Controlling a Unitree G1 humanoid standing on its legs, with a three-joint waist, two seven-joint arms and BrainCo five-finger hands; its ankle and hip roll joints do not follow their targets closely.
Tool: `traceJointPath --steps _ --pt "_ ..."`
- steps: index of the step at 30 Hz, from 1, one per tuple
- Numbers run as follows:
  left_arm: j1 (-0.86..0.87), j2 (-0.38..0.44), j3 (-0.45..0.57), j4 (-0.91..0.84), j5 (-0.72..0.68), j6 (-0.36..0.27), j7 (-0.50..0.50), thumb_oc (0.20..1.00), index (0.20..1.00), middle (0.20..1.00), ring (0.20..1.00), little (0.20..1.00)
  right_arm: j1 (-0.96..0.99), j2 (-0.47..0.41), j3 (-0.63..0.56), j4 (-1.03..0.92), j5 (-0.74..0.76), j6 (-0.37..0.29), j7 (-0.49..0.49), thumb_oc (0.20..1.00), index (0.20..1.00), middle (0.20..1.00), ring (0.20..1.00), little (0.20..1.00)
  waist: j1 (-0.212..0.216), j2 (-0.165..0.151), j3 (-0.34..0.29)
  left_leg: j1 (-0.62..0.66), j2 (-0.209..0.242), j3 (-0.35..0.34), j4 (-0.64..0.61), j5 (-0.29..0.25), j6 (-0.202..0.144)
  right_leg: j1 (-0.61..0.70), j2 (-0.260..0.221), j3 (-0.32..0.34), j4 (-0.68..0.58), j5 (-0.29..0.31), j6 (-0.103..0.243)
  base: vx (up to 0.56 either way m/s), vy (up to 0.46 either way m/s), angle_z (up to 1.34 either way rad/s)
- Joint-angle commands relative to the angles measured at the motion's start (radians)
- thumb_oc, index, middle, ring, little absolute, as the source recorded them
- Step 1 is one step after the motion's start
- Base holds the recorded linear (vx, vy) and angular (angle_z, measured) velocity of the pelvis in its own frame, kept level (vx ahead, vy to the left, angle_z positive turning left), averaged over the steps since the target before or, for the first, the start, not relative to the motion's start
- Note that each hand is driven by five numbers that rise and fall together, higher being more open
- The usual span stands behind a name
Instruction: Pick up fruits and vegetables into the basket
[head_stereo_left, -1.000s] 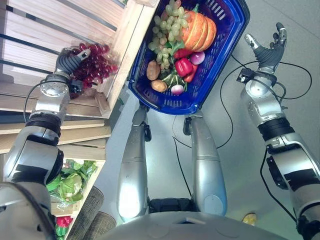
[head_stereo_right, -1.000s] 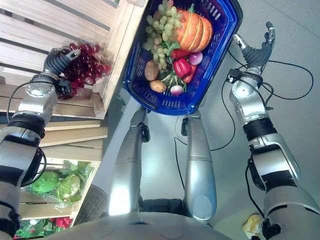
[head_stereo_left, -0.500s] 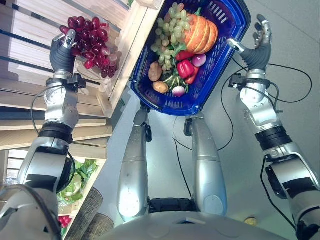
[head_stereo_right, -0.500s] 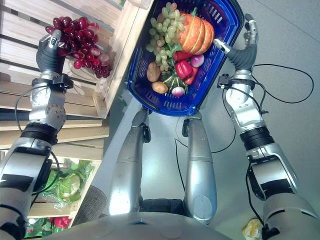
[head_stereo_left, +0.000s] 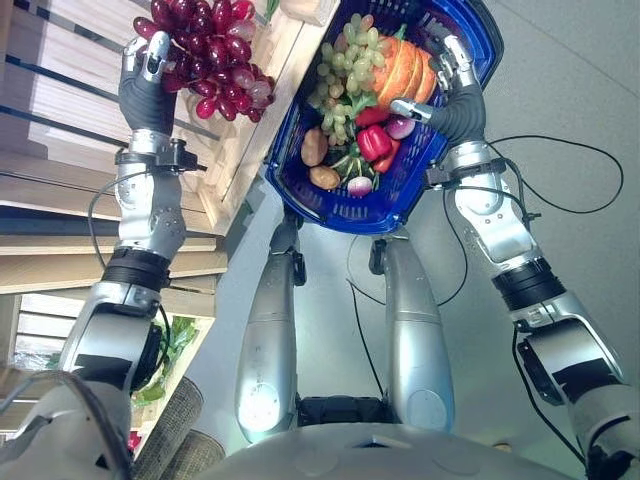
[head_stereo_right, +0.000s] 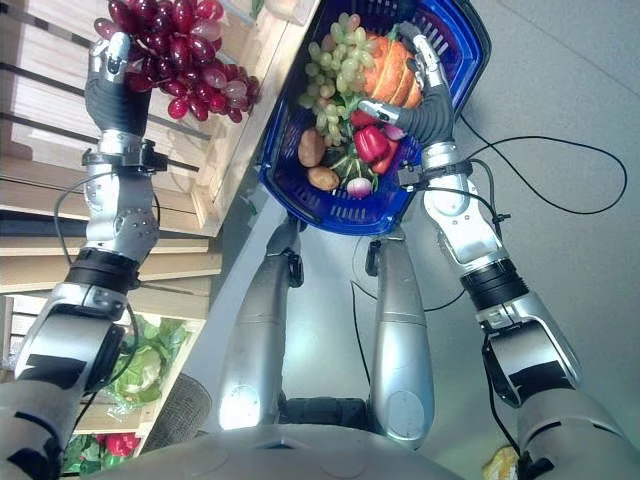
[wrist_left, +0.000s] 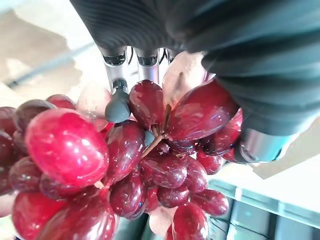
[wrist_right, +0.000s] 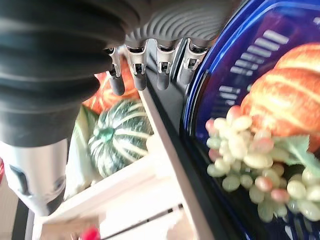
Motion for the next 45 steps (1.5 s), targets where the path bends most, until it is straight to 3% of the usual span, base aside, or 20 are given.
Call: traceJointPath --steps 1,5,21,39,40,42,45 --pt "-0.013 -0.027 0.054 -0.100 0.038 -0.090 -0.015 0.200 0.200 0.200 0.200 0.200 0.005 0.018 0.013 -0.123 -0.018 -0.002 0.051 1.000 1.000 1.000 1.000 1.000 0.009 0.002 -0.046 0.001 -0.042 0.009 0.099 -0.112 0.031 0.070 -0.014 -0.010 -0.087 0.019 0.098 0.00 0.000 0.00" --pt "-0.036 -0.042 0.029 -0.164 0.058 -0.071 -0.023 0.200 0.200 0.200 0.200 0.200 -0.039 0.025 0.054 -0.146 -0.017 0.034 0.104 1.000 1.000 1.000 1.000 1.000 0.017 0.001 -0.046 0.004 -0.046 0.007 0.101 -0.109 0.033 0.076 -0.017 -0.013 -0.092 0.023 0.095 0.00 -0.008 0.00" --pt "-0.093 -0.095 -0.078 -0.328 0.075 0.006 -0.098 0.200 0.200 0.200 0.200 0.200 -0.162 0.077 0.142 -0.193 0.028 0.162 0.153 1.000 1.000 1.000 1.000 1.000 0.036 0.000 -0.046 0.011 -0.061 -0.004 0.098 -0.100 0.041 0.089 -0.025 -0.025 -0.106 0.041 0.091 0.00 -0.020 0.04" --pt "-0.137 -0.137 -0.154 -0.437 0.063 0.060 -0.165 0.200 0.200 0.200 0.200 0.200 -0.205 0.126 0.202 -0.184 0.127 0.229 0.178 1.000 1.000 1.000 1.000 1.000 0.043 -0.010 -0.046 0.012 -0.070 -0.011 0.095 -0.095 0.047 0.095 -0.028 -0.035 -0.120 0.058 0.092 0.00 -0.007 0.01" --pt "-0.139 -0.138 -0.156 -0.441 0.063 0.065 -0.164 0.200 0.200 0.200 0.200 0.200 -0.206 0.128 0.201 -0.185 0.126 0.233 0.178 0.871 0.871 0.871 0.871 0.871 0.043 -0.011 -0.046 0.013 -0.070 -0.011 0.094 -0.094 0.047 0.096 -0.028 -0.035 -0.121 0.058 0.092 0.00 0.000 0.00" --pt "-0.143 -0.141 -0.163 -0.446 0.060 0.077 -0.169 0.200 0.200 0.200 0.200 0.200 -0.210 0.134 0.205 -0.183 0.123 0.230 0.169 0.200 0.200 0.200 0.200 0.200 0.044 -0.012 -0.046 0.012 -0.071 -0.013 0.096 -0.094 0.048 0.096 -0.028 -0.036 -0.122 0.060 0.092 0.00 0.000 0.00" --pt "-0.146 -0.147 -0.171 -0.453 0.053 0.087 -0.170 0.200 0.200 0.200 0.200 0.200 -0.213 0.139 0.205 -0.184 0.124 0.223 0.159 0.200 0.200 0.200 0.200 0.200 0.043 -0.013 -0.046 0.009 -0.072 -0.013 0.097 -0.093 0.048 0.094 -0.028 -0.037 -0.124 0.063 0.093 0.00 0.000 0.00"
